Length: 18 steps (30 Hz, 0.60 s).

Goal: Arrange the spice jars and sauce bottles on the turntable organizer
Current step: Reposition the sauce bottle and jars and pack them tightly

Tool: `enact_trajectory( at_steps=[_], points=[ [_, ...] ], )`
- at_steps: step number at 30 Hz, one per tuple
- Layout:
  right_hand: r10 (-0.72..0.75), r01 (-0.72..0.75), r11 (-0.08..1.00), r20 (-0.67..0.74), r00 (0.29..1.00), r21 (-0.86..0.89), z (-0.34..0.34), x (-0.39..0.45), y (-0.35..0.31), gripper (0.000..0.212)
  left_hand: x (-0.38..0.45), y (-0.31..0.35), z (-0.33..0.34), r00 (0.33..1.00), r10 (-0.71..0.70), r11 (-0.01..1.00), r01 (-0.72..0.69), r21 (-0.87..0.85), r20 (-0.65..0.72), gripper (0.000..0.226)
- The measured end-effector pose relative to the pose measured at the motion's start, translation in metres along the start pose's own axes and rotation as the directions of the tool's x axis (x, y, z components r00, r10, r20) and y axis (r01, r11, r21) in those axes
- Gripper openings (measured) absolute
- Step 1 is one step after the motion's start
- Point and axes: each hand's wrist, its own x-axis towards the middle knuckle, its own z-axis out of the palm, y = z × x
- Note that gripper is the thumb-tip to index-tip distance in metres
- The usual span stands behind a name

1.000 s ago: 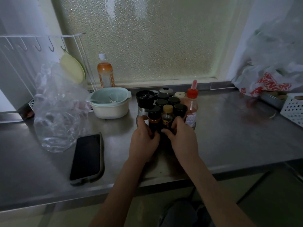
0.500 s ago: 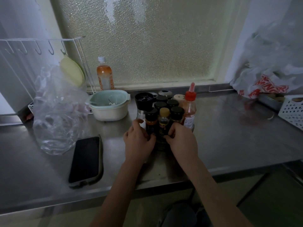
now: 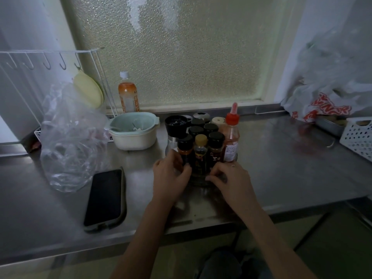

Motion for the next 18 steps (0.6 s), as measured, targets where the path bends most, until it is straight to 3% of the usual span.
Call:
enact_trajectory(
  at_steps=[2,7,18],
  points=[
    [0.016,-0.015,1.0,-0.026,1.0,0.004,0.0,0.0,0.002,0.016,-0.001,-0.002,0.001,0.992,0.043,0.999,-0.046,0.024,0.116,0.021],
    [0.064,-0.064,0.998,0.0,0.998,-0.03,-0.002,0.012,0.015,0.017,0.005,-0.013,0.007,0.967,0.067,0.997,-0.076,0.031,0.244,0.023],
    [0.181,-0.188,0.979,0.091,0.979,0.076,0.022,0.093,0.042,0.027,0.064,-0.036,0.04,0.97,-0.032,0.99,-0.001,0.138,0.24,0.024]
  ],
)
